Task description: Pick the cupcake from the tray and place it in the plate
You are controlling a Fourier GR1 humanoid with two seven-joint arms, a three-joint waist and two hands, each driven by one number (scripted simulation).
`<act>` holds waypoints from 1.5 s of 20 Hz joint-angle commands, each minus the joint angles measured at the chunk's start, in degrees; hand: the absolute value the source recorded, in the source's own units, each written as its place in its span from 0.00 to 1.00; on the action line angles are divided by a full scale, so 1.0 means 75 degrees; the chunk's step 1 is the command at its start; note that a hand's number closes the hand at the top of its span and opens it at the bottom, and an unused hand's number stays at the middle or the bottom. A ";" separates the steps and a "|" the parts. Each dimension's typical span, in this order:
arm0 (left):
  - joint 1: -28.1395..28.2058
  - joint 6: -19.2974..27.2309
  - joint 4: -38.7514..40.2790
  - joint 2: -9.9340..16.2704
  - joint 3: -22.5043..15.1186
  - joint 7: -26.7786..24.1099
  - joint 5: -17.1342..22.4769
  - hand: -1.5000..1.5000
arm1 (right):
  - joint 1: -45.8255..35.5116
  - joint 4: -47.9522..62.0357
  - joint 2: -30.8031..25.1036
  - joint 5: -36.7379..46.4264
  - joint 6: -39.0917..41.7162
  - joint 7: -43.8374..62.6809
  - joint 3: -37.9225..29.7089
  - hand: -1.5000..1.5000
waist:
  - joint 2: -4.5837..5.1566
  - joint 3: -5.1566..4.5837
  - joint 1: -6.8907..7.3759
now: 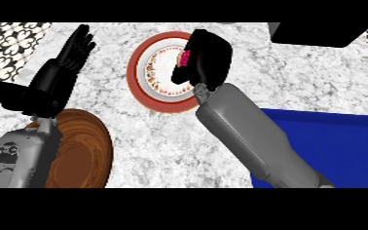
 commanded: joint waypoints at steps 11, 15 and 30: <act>-0.0513 0.0033 0.0306 -0.0287 -0.0204 0.0037 -0.0098 0.50 | -0.1291 0.3363 0.0058 -0.2158 -0.2512 -0.0342 -0.0624 0.00 | 0.0159 0.0008 0.0362; -0.0421 0.0045 0.0262 -0.0282 -0.0265 -0.0045 -0.0216 0.50 | -0.1330 0.3650 0.0059 -0.2790 -0.3251 -0.1336 -0.0793 0.00 | 0.0184 0.0015 0.0434; -0.0198 -0.0067 0.0238 -0.0023 0.0159 0.0131 0.0003 0.50 | -0.0764 0.2981 0.0058 -0.4370 -0.6828 -0.3183 -0.0812 0.00 | -0.0026 0.0019 -0.0026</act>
